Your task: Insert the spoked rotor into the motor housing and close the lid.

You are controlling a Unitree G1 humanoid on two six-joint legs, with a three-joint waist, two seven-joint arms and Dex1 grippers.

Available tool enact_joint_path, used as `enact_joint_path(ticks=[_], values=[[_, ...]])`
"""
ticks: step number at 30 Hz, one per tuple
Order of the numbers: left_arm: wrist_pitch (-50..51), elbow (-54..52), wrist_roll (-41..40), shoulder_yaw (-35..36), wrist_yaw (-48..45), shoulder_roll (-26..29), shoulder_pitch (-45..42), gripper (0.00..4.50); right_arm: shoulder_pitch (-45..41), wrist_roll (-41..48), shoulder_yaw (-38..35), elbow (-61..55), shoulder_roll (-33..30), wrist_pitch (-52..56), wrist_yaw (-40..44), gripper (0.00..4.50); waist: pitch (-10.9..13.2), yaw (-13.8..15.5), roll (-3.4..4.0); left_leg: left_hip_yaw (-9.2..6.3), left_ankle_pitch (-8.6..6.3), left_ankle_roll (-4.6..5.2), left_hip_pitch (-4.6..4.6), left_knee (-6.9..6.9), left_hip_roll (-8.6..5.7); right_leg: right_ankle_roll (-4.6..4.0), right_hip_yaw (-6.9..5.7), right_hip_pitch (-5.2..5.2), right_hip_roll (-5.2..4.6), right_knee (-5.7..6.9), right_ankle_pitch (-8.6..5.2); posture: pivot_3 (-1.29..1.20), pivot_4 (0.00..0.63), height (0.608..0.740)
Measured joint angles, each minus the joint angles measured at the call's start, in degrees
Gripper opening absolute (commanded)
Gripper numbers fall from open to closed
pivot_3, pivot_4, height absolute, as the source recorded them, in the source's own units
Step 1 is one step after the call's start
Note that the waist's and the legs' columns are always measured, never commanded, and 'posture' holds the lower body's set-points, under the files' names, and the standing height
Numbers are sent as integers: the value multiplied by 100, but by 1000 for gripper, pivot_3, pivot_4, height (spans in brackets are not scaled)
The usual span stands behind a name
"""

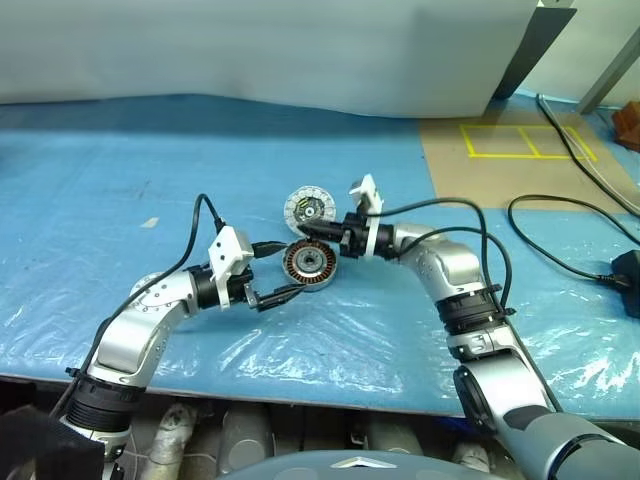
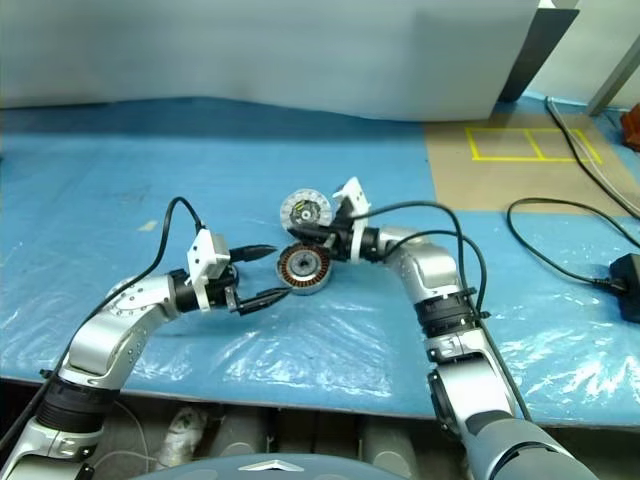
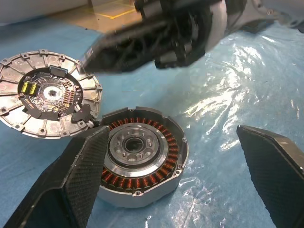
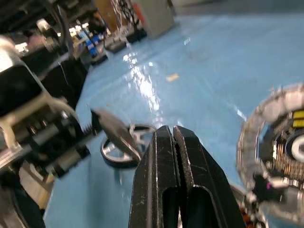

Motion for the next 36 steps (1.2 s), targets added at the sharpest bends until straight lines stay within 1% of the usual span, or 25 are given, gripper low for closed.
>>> enact_joint_path(ticks=[1,3,5,10,12,16,18,21,24,26,29,33,36], values=[[-33,53,1,3,-15,0,11,4500,6,-46,63,-38,-35,-29,5,57,0,3,0,0,0,0,-1,0,0,0,-1,0,0,0,0,0,150,740],[-137,159,9,1,-58,-8,20,4500,123,-651,666,10,-316,-496,4,57,-1,8,-1,0,0,-2,-3,-1,0,0,-4,0,-1,-3,0,0,150,740],[-222,227,22,2,-81,-10,36,4500,337,-1106,1067,232,-430,-804,4,57,0,20,-1,-1,-1,-3,-8,-1,-1,0,-5,-2,-2,-4,0,0,150,740],[-471,374,97,3,-102,-39,135,4500,430,-1347,1287,249,-473,-1309,89,57,-1,-10,-1,0,-1,-2,9,2,0,0,1,6,-2,0,0,0,150,740],[-536,422,128,6,-98,-33,160,4500,433,-1293,1264,241,-454,-1271,125,57,-1,-6,-1,0,-1,-1,10,3,0,0,1,8,-2,2,0,0,150,740],[-497,439,95,109,-93,99,231,4500,473,-871,1013,-46,-355,-742,219,57,0,-9,0,0,-1,-1,-1,4,0,0,2,-1,-1,1,0,0,150,740],[-437,356,14,237,-153,294,336,4500,466,-671,871,-362,-371,-545,252,57,0,-13,0,0,-1,-2,-4,1,2,0,2,-5,2,-2,0,0,150,740],[-338,239,-217,651,-444,806,524,4500,418,-484,751,-896,-586,-303,310,57,0,-3,-1,-1,-1,-2,-6,-4,2,0,-2,-8,4,-1,0,0,150,740],[-388,250,-263,983,-817,1324,619,4500,395,-438,694,-1119,-752,-228,304,57,0,5,0,0,-1,-2,-4,-3,1,1,0,-6,2,-4,0,0,150,740],[-501,374,-259,1096,-1069,1567,618,4500,398,-425,679,-1174,-788,-190,273,57,1,8,0,1,-1,-2,-4,-3,1,1,1,-6,2,-6,0,0,150,740],[-852,927,-104,1178,-1501,2000,541,4500,412,-395,656,-1243,-841,-161,218,57,1,14,0,1,-1,-2,0,-1,2,1,1,-6,3,-2,-1,0,150,740],[-1324,1805,259,1178,-2042,2683,-32,4500,582,-398,632,-1296,-1002,-161,147,57,3,62,-8,1,-1,-3,0,-1,1,1,1,-5,3,-2,-1,0,150,740],[-1737,2648,636,1019,-2388,2995,-1009,4500,648,-403,616,-1319,-1070,-167,120,57,3,126,-8,1,-1,-3,2,0,-2,1,4,-3,0,-1,-1,0,150,740]])
